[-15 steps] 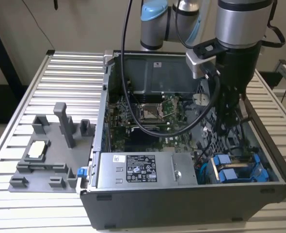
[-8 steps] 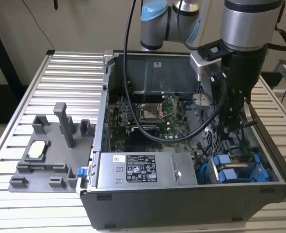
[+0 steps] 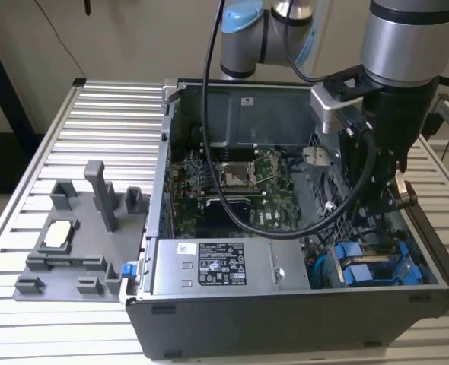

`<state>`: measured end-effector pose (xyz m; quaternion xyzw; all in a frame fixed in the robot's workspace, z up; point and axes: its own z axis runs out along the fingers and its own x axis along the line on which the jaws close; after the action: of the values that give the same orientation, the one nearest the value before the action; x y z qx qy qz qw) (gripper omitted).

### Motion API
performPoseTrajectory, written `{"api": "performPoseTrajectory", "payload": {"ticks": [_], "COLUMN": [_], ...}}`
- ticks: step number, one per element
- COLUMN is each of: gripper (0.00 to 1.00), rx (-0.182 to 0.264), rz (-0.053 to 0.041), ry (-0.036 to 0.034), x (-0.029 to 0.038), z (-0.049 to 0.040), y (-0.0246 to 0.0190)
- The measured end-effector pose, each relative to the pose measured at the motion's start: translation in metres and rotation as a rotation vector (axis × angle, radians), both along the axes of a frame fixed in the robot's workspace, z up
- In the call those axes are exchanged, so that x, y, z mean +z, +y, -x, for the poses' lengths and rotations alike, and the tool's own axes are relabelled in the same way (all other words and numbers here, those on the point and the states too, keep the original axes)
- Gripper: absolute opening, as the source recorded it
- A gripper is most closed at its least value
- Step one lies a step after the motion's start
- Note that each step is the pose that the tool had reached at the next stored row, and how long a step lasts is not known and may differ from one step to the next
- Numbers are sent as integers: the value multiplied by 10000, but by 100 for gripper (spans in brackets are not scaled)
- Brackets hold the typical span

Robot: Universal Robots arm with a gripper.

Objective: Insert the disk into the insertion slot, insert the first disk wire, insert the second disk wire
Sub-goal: 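Insert the second disk wire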

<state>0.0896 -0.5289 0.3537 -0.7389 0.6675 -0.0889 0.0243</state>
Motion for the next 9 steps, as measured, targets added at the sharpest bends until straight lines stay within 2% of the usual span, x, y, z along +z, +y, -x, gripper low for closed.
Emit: {"api": "performPoseTrajectory", "payload": {"ticks": [9], "gripper": [16], "rx": [0], "rz": [-54], "ry": [92], "x": [0], "z": [-108], "y": [-195]}}
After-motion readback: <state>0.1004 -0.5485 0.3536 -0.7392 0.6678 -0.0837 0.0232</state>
